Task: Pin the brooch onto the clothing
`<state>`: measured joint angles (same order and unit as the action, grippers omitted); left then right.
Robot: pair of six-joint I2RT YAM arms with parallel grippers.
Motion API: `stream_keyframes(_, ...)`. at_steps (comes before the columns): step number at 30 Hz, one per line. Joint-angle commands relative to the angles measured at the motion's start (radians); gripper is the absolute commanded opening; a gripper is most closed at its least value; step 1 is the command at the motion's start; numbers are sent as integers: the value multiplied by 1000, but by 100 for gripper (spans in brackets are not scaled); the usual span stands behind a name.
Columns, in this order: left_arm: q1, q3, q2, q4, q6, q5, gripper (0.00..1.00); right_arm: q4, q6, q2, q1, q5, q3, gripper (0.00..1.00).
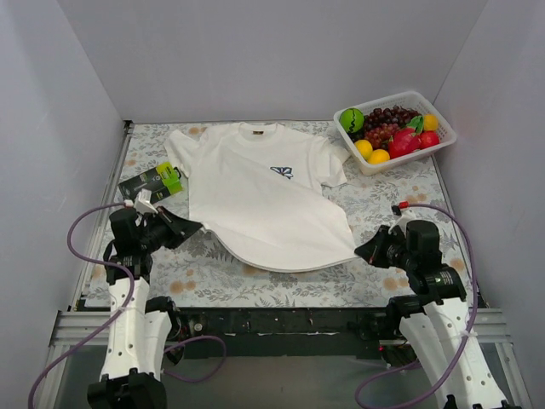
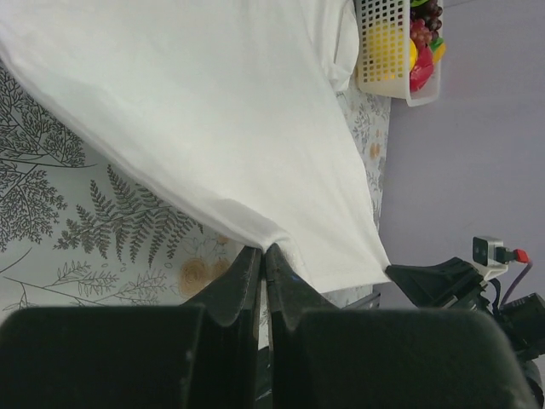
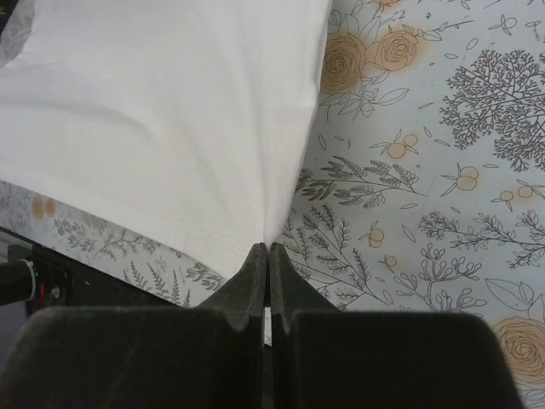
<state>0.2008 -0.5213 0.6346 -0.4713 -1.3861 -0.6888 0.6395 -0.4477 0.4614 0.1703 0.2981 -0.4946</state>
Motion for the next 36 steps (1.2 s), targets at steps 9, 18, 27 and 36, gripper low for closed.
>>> stream_keyframes(9,2,-613,221,158,45,80,0,-223,29,248,-2,35,-476,1)
stream_keyframes(18,2,-1060,419,126,73,143,0,-377,-16,306,0,59,-630,1)
stream_keyframes(27,0,-1381,626,171,42,160,0,-432,27,433,0,-53,-935,1)
stream_keyframes(36,0,-1559,639,181,-30,12,0,-379,63,488,-3,-96,-1251,1)
